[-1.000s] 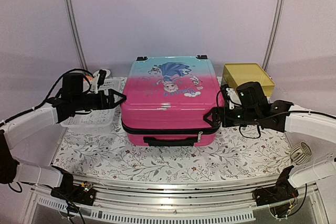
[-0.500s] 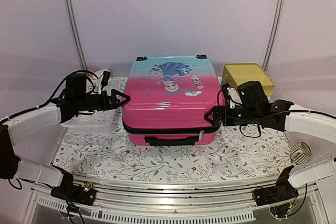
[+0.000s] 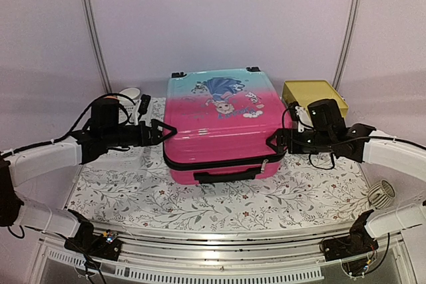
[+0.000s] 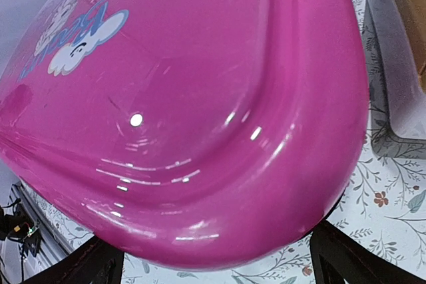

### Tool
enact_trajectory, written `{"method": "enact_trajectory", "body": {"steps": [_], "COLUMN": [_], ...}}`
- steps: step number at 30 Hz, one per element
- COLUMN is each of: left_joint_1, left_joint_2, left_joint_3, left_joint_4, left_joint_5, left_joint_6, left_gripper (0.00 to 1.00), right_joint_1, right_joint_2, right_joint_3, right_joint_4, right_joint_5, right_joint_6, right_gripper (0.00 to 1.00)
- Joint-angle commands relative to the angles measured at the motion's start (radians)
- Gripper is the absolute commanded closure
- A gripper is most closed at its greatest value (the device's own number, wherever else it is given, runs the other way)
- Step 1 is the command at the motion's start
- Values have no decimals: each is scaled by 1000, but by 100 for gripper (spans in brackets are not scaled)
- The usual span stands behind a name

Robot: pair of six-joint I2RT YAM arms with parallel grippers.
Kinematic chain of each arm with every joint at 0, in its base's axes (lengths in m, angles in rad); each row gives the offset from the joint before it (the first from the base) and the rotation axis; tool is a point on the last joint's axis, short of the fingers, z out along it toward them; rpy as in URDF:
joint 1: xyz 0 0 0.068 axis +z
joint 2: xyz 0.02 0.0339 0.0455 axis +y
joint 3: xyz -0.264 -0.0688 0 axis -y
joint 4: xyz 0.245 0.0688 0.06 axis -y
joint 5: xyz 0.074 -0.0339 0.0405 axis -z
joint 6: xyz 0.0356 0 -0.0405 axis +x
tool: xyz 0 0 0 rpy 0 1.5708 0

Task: Open, take out, and arrange the luggage
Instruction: Adjust the luggage at the center of the board.

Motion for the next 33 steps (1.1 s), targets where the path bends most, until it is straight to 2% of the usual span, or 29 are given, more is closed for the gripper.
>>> {"method": "enact_trajectory", "body": {"steps": [1, 10, 17, 22, 28, 33], "left_joint_1": [-91, -130, -123, -92, -76, -75], "left_joint_2": [1, -3, -57, -85, -100, -105], "left_joint_3": [-38, -26, 31, 37, 34, 21], "left_joint_4": [32, 32, -129, -159, -174, -172], "left_joint_5": [126, 114, -21, -49, -94, -116], "left_joint_6": [-66, -69, 20, 32, 52, 67], "left_gripper": [2, 2, 2, 2, 2, 2], "right_joint_1": [-86, -124, -125, -123, -123, -124], "right_joint_2": [-14, -19, -121, -242, -373, -426], "right_joint_3": [17, 46, -32, -143, -328, -527], "right_joint_4": [74, 73, 123, 242, 441, 657], "right_joint_5": [42, 6, -42, -125, -98, -76], "right_joint_6": [-15, -53, -134, -165, -147, -159], "right_gripper": [1, 1, 1, 0, 1, 10]}}
